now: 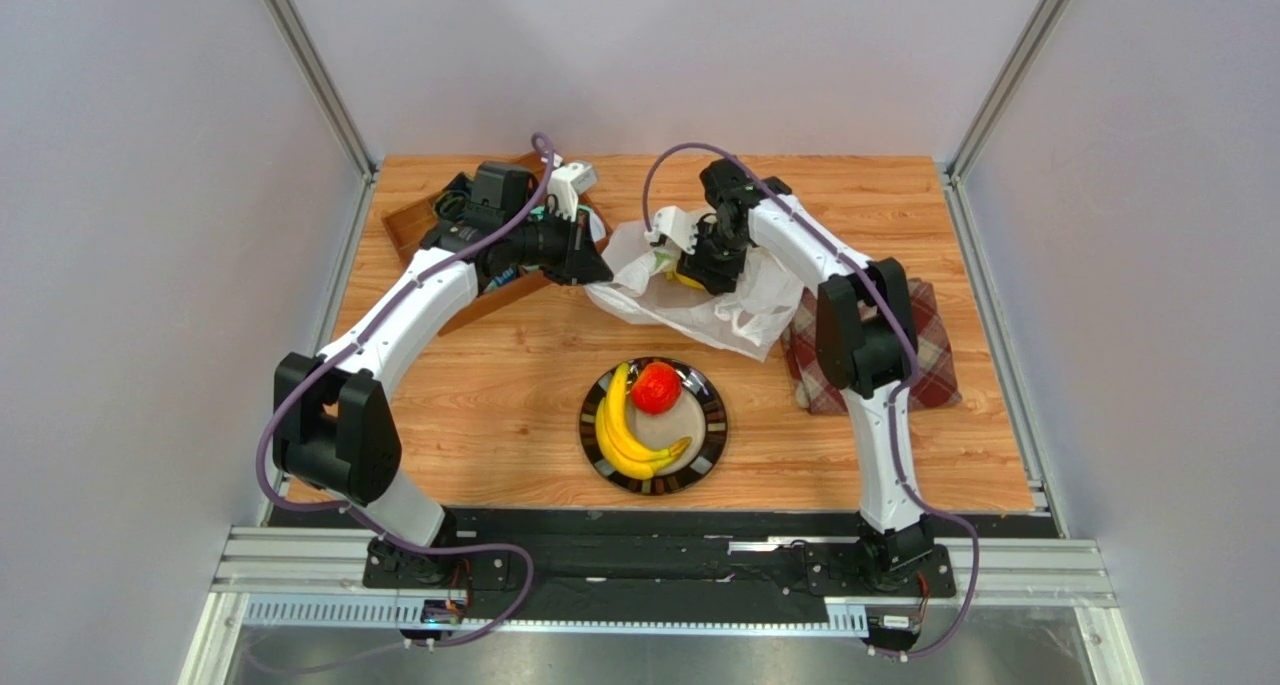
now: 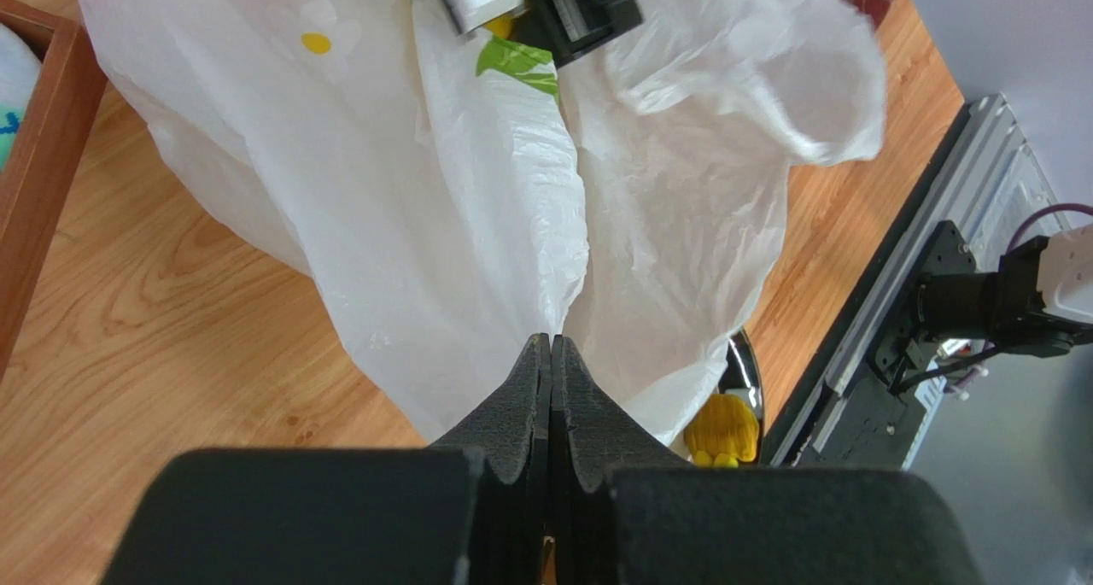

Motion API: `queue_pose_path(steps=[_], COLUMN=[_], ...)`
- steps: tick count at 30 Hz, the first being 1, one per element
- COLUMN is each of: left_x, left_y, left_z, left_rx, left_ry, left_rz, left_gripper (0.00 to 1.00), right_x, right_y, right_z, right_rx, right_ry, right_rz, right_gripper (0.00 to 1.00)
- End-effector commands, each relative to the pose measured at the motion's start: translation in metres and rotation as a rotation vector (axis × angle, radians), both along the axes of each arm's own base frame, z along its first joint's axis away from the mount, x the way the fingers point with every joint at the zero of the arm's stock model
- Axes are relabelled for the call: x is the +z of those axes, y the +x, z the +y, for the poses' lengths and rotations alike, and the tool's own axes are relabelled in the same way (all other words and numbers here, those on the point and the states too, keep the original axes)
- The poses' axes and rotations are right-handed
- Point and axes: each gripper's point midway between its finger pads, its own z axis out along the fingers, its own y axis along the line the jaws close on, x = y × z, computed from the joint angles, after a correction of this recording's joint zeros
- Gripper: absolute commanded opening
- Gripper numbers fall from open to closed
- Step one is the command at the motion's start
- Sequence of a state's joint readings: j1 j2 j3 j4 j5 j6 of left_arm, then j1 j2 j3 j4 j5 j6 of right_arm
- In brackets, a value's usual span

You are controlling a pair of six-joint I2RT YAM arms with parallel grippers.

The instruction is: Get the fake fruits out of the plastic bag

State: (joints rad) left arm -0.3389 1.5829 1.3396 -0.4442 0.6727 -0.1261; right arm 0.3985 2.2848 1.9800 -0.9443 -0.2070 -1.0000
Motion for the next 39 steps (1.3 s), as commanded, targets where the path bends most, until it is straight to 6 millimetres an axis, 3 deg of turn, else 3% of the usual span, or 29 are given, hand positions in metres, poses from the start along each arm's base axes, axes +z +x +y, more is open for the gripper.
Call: queue_pose_path(steps=[1,4,8,13,15,18,20,21,23,25,27,33,39], left_x=[0.015,0.017,0.02,0.025,0.027,0.027,0.026,0.027,0.027,0.028,0.03,0.03,0.03], left_y=[0.004,0.007,0.01,0.012,0.013,0.013,0.014,0.013,0.013,0.011,0.009,0.003,-0.002], left_z=[-0.006,-0.008,-0.009,-0.01,-0.01,-0.007,-0.005,-0.005,-0.004,-0.004,-0.003,0.001,0.004], left_rx=[-0.019,-0.011,-0.003,0.008,0.014,0.023,0.035,0.036,0.041,0.039,0.039,0.04,0.037], left_ry=[-0.038,-0.045,-0.052,-0.069,-0.066,-0.053,-0.044,-0.044,-0.045,-0.048,-0.049,-0.037,-0.021], left_rz=[-0.043,-0.041,-0.042,-0.038,-0.044,-0.046,-0.051,-0.055,-0.059,-0.059,-0.062,-0.072,-0.083], left_gripper=[0.0,0.0,0.0,0.0,0.0,0.0,0.0,0.0,0.0,0.0,0.0,0.0,0.0], right_x=[0.12,0.147,0.165,0.189,0.208,0.204,0.187,0.163,0.142,0.121,0.114,0.062,0.03], right_y=[-0.027,-0.051,-0.08,-0.117,-0.14,-0.193,-0.227,-0.25,-0.26,-0.266,-0.265,-0.225,-0.195], right_z=[0.017,0.015,0.01,0.02,0.024,0.019,0.015,0.006,-0.001,-0.005,-0.001,0.019,0.033], right_rx=[-0.02,-0.044,-0.104,-0.164,-0.164,-0.098,-0.044,-0.02,-0.035,-0.065,-0.102,-0.336,-0.481], right_ry=[0.228,0.274,0.328,0.448,0.508,0.472,0.411,0.354,0.32,0.286,0.293,0.232,0.192], right_rz=[-0.104,-0.085,-0.024,0.091,0.128,0.193,0.242,0.275,0.306,0.364,0.403,0.499,0.525], right_gripper=[0.44,0.44,0.44,0.44,0.42,0.41,0.41,0.41,0.41,0.4,0.4,0.39,0.4])
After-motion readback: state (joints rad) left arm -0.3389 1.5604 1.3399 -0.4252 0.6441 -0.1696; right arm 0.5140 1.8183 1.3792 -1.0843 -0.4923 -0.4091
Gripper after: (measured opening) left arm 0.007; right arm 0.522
